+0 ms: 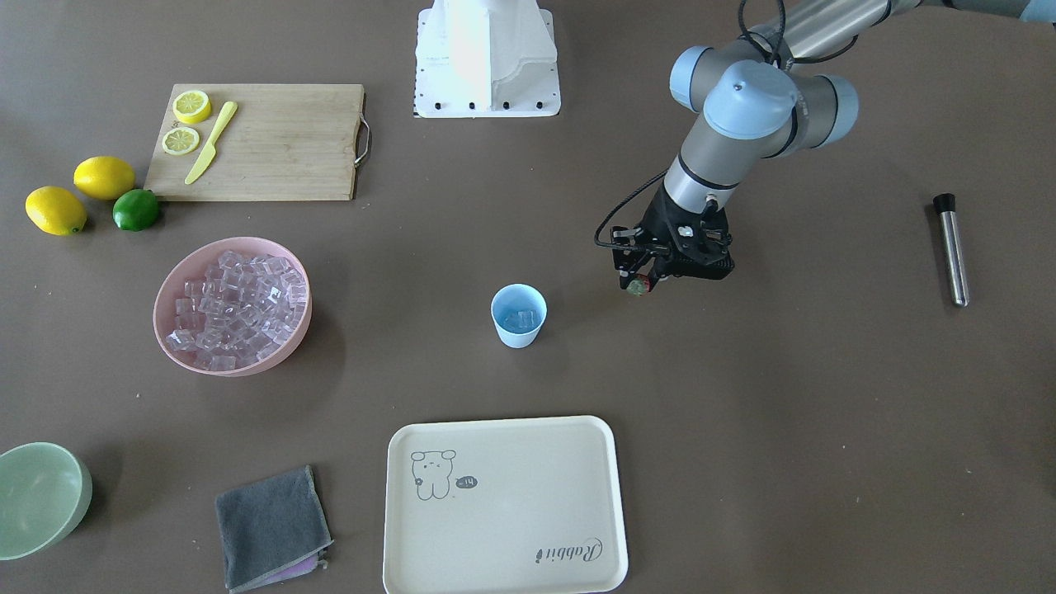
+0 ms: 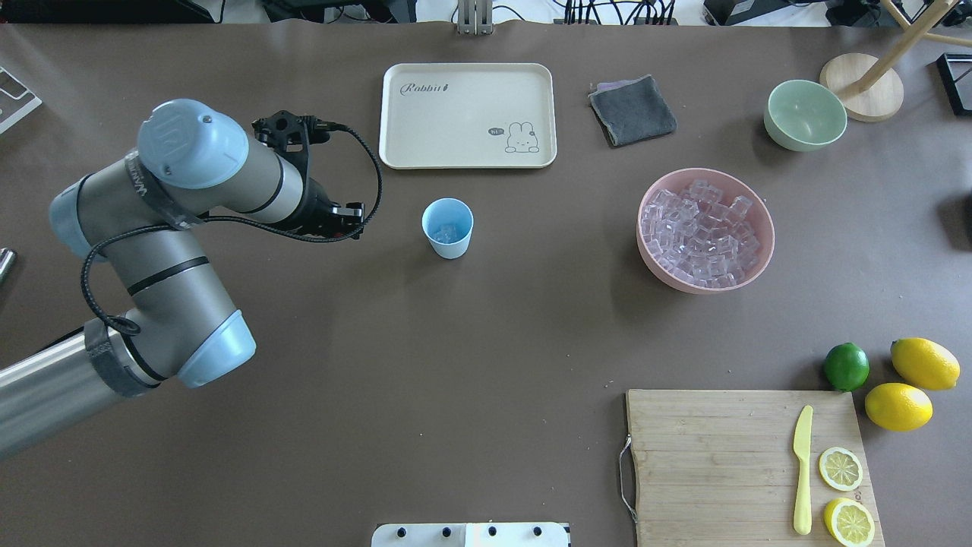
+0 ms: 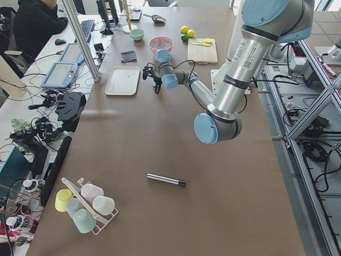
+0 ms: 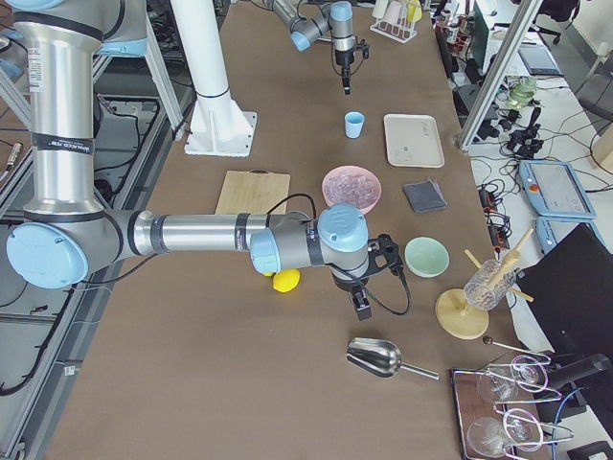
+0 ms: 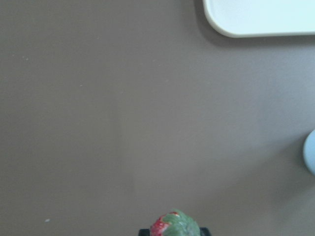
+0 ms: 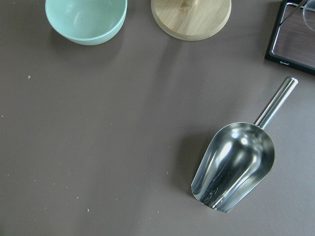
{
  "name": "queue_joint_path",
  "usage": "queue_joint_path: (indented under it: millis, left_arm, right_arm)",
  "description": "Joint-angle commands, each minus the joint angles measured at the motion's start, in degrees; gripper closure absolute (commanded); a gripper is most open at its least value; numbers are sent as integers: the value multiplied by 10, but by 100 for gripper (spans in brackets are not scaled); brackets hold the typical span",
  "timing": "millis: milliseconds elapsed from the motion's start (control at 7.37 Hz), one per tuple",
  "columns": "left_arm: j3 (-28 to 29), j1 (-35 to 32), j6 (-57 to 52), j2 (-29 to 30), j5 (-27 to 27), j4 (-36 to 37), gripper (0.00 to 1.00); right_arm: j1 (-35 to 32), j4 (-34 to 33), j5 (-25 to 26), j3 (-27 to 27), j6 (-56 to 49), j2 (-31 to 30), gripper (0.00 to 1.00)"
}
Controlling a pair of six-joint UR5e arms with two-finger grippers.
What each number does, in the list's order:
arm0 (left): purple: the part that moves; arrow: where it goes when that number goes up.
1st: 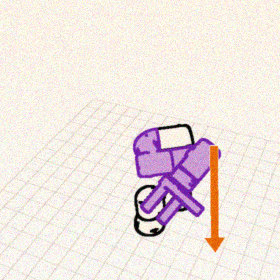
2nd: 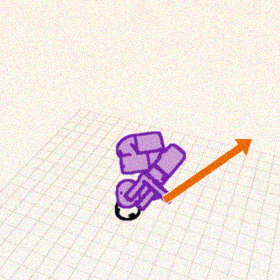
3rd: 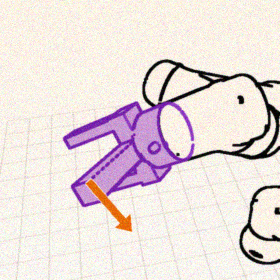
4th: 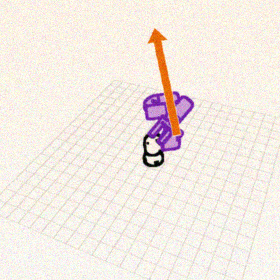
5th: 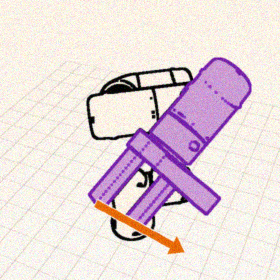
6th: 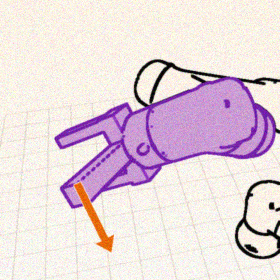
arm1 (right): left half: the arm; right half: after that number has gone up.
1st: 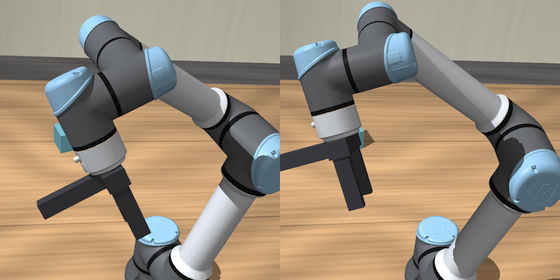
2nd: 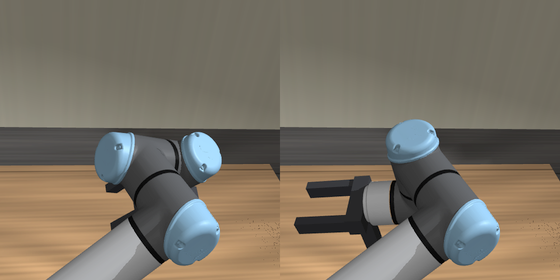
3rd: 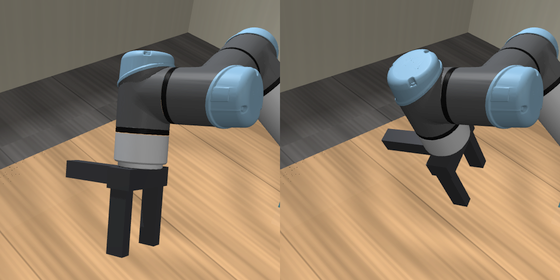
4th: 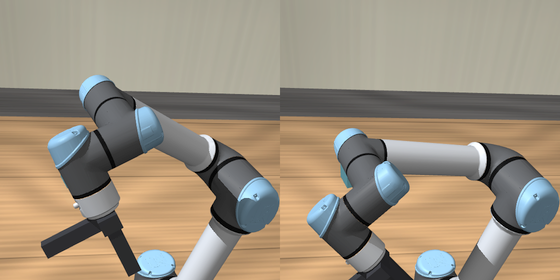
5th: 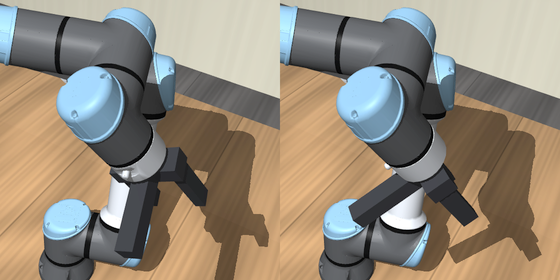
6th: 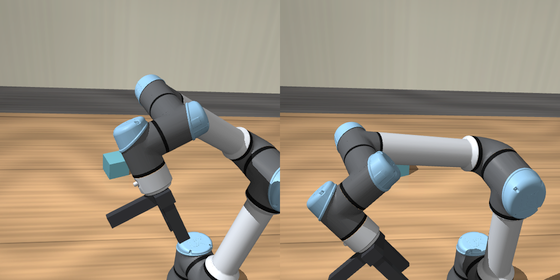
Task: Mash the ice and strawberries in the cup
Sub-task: 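Carry the strawberry with the left gripper over the light-blue cup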
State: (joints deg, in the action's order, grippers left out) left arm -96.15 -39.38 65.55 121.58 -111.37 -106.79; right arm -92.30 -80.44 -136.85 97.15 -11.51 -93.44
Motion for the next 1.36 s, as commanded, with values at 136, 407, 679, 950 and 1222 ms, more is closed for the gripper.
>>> queue_joint_path:
  millis: [136, 407, 679, 950, 1222]
  left_arm:
    - [99, 21, 101, 142, 46, 34, 75]
    - [131, 35, 121, 168, 73, 32, 75]
    - [128, 47, 121, 165, 73, 26, 74]
    - [124, 49, 120, 157, 73, 24, 25]
    - [108, 48, 118, 140, 71, 24, 3]
  right_arm:
    - [-1, -1, 2, 2, 1, -3, 1]
    - [-1, -1, 2, 2, 1, -1, 1]
    - [-1, -2, 2, 1, 3, 2, 1]
    - [-1, -2, 3, 1, 3, 2, 1]
    - [-1, -2, 3, 1, 3, 2, 1]
